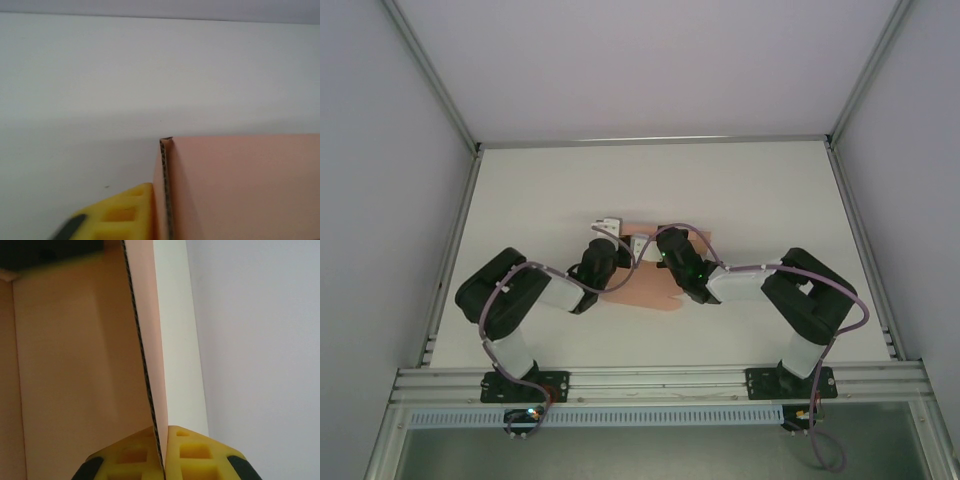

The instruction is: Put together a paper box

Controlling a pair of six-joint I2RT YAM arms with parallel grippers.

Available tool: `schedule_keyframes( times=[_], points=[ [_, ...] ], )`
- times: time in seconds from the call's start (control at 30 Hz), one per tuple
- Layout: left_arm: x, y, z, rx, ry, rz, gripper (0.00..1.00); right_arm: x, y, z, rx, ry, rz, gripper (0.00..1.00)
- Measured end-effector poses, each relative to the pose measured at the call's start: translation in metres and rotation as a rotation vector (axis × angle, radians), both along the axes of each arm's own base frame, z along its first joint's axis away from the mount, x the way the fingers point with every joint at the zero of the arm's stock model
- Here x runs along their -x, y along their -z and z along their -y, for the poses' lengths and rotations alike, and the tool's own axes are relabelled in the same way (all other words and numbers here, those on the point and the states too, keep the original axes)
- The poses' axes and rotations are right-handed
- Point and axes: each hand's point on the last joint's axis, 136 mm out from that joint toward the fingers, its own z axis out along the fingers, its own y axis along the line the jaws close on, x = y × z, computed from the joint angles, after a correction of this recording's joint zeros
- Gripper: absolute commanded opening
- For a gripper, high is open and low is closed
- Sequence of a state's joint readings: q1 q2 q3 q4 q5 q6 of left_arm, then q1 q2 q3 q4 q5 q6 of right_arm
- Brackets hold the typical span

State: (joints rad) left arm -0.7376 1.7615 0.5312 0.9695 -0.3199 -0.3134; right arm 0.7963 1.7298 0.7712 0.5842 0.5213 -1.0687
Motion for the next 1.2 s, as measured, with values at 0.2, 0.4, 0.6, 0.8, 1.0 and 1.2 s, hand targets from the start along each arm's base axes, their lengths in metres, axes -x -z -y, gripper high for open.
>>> schedule_keyframes(
  times=[0.2, 0.4, 0.6, 0.8, 1.0, 1.2],
  points=[
    [-0.008, -0.001, -0.003, -0.01, -0.011, 0.003, 0.0, 0.002, 0.002, -0.002, -0.056, 0.005, -0.027, 0.3],
    [-0.013, -0.001, -0.01, 0.006, -0.028, -0.026, 0.0, 0.01, -0.005, 0.01, -0.209, 0.047, -0.118, 0.63],
    [-0.015, -0.012, -0.022, 0.11, -0.01, -0.108, 0.0, 0.024, -0.064, 0.039, -0.525, 0.105, -0.188, 1.0],
    [-0.012, -0.053, -0.018, 0.283, 0.101, -0.122, 0.0, 0.044, -0.121, 0.067, -0.904, 0.141, -0.284, 1.0],
    [0.003, -0.068, 0.002, 0.372, 0.257, -0.18, 0.0, 0.043, -0.112, 0.075, -1.056, 0.221, -0.441, 0.87],
    [0.011, -0.073, 0.013, 0.41, 0.335, -0.222, 0.0, 0.049, -0.127, 0.057, -1.16, 0.163, -0.554, 0.67]
  ],
)
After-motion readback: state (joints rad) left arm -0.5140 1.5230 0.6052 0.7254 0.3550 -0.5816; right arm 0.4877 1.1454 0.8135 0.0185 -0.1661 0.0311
